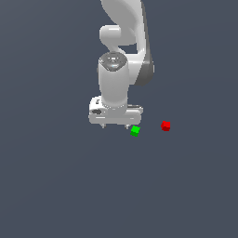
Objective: Stack the red cube on top of the green cube.
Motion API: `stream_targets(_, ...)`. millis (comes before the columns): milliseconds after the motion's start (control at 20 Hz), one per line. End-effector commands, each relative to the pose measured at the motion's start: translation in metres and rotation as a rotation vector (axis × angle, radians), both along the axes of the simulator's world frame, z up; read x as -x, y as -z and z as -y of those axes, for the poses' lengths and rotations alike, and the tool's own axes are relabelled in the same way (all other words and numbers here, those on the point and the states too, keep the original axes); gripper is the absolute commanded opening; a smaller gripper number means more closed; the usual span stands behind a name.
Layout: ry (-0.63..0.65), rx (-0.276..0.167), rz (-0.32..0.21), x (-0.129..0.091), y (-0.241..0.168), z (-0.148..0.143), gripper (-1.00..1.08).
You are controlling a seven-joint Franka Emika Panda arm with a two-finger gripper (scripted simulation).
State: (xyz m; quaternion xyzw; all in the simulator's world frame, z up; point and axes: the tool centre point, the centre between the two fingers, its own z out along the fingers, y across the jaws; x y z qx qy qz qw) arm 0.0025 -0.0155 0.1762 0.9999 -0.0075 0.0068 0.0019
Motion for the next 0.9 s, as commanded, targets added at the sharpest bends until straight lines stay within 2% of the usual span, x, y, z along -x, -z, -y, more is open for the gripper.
stream_targets(0, 0.0, 0.0, 0.0, 0.0, 0.0, 0.0, 1.0)
stream_targets(400, 0.009, 0.0, -0.001, 0.009, 0.007, -0.018, 1.0)
stream_targets(850, 0.04, -0.001, -0.004, 0.038, 0.03, -0.079, 1.0)
